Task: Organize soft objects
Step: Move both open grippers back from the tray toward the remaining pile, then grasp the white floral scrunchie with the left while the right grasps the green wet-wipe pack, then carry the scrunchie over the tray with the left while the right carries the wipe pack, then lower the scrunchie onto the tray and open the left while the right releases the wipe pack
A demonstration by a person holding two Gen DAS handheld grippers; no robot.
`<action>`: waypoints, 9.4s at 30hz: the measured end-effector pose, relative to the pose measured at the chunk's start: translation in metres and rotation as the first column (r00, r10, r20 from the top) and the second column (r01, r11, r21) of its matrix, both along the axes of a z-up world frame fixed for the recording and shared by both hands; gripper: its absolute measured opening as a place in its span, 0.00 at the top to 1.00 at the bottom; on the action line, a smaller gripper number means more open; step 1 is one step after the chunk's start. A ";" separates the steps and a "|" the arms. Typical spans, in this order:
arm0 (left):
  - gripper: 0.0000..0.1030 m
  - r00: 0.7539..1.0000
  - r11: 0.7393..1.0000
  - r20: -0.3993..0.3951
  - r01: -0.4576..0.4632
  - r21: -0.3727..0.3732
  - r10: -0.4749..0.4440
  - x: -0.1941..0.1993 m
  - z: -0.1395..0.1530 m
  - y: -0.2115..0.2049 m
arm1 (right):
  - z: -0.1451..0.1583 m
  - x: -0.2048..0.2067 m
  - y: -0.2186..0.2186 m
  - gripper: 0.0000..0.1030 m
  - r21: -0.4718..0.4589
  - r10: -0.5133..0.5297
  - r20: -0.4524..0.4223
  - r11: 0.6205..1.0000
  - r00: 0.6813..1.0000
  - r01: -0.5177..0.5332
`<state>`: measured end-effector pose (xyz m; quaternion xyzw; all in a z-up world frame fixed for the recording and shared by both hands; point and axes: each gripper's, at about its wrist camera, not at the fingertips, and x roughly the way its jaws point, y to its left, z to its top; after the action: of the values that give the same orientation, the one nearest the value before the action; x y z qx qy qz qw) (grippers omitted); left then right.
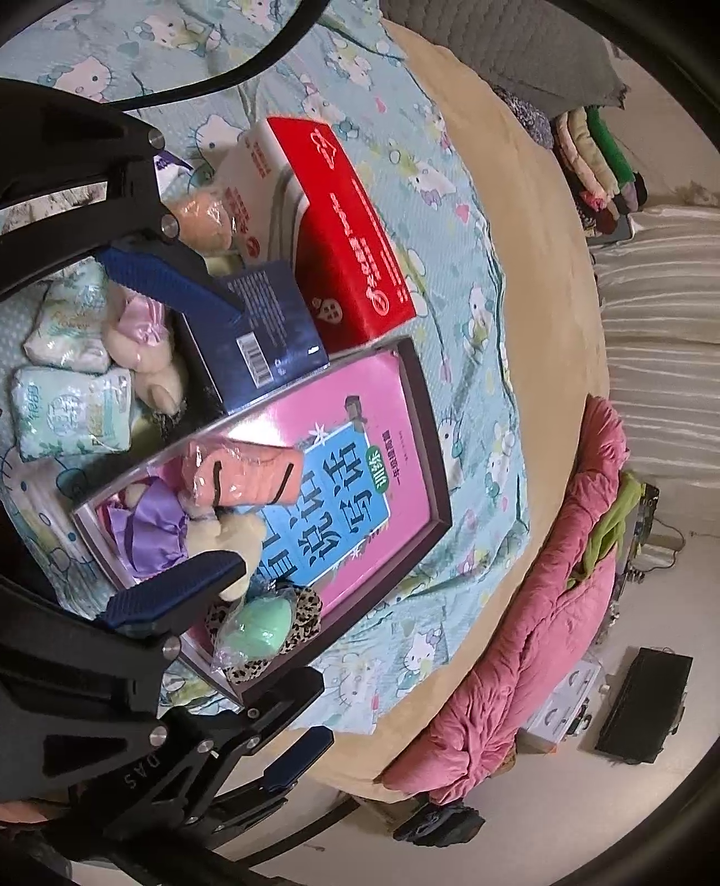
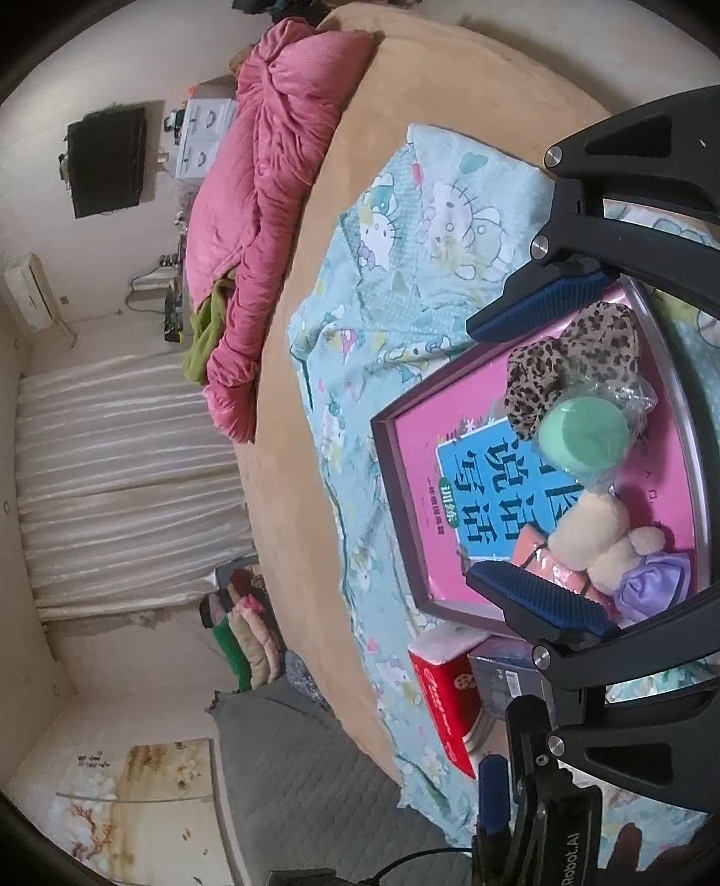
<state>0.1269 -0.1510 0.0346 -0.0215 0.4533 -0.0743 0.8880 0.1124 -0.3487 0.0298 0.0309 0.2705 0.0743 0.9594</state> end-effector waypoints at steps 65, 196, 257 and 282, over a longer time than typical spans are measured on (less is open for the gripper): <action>0.19 0.961 0.960 -0.049 -0.276 -0.059 0.273 -0.088 -0.002 0.194 | 0.012 -0.066 0.135 0.17 -0.084 0.372 -0.197 0.915 0.907 -0.394; 0.91 0.992 0.989 0.119 0.052 -0.140 -0.035 -0.058 0.054 0.039 | 0.028 -0.032 0.042 0.75 0.178 0.254 -0.010 0.952 0.967 -0.248; 0.90 0.989 0.995 -0.108 0.092 -0.048 -0.097 0.055 -0.058 -0.030 | -0.033 0.038 0.002 0.75 0.222 0.119 -0.232 0.973 0.965 -0.066; 0.90 0.986 0.995 -0.133 0.102 -0.013 -0.103 0.060 -0.064 -0.039 | -0.049 0.053 0.014 0.63 0.186 0.176 -0.237 0.973 0.956 -0.133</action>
<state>0.1872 -0.1899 -0.0293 -0.0059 0.5121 -0.1196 0.8505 0.1654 -0.3348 -0.0194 0.0997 0.3843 0.1673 0.9024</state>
